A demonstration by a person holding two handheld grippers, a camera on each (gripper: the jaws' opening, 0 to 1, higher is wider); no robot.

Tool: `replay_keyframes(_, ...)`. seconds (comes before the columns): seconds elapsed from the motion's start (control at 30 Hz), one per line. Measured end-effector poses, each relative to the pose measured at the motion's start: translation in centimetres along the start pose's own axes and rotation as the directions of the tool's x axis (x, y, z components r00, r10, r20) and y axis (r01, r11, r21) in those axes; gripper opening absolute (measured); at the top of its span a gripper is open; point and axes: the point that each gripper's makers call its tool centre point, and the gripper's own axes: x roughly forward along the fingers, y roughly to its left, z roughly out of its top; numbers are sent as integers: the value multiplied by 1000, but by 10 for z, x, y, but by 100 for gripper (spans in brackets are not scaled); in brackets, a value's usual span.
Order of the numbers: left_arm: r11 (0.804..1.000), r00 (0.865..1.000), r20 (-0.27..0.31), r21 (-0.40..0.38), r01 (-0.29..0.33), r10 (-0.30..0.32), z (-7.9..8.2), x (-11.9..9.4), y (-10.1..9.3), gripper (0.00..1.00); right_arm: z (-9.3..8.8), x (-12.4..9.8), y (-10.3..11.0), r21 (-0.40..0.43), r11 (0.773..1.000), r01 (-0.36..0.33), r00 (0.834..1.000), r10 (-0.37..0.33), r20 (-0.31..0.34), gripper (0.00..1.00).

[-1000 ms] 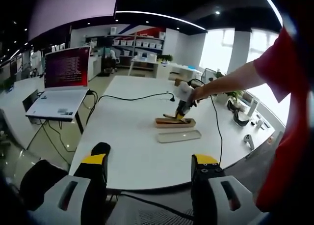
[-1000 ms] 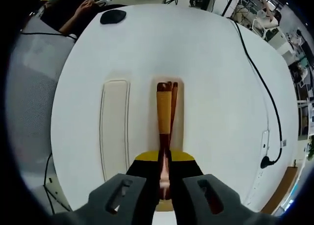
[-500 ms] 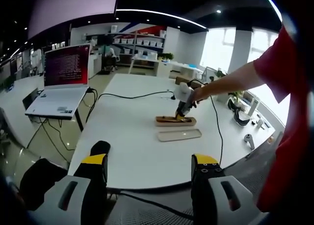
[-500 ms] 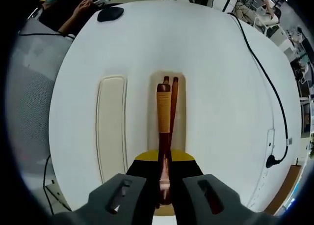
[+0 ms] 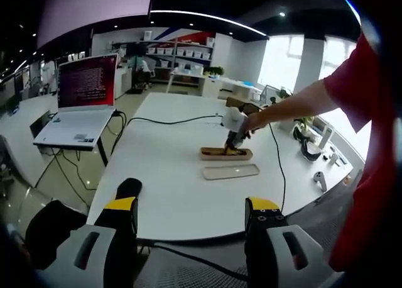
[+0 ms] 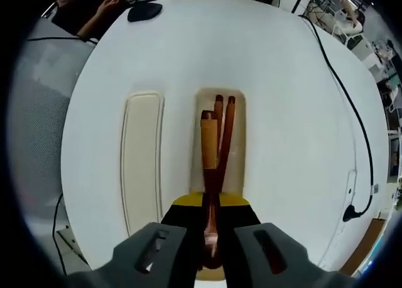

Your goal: Arrange the utensils inside the cutlery case until each visible utensil rests in its matching compartment.

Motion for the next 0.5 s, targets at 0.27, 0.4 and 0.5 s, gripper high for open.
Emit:
replay_keyframes(0.27,1000,1000,-1,3,10,-10,1,3,-4,71,-2,-4,-5,57,998,27,999,-28,18,6)
replay_keyframes(0.4,1000,1000,3,2,10,-10,1,3,-3,71,-6,-4,-10,109,994,27,999,-31,31,6)
replay_keyframes(0.5,1000,1000,6,4,12,-12,3,3,-3,71,-6,-7,-11,206,978,18,997,-33,70,5)
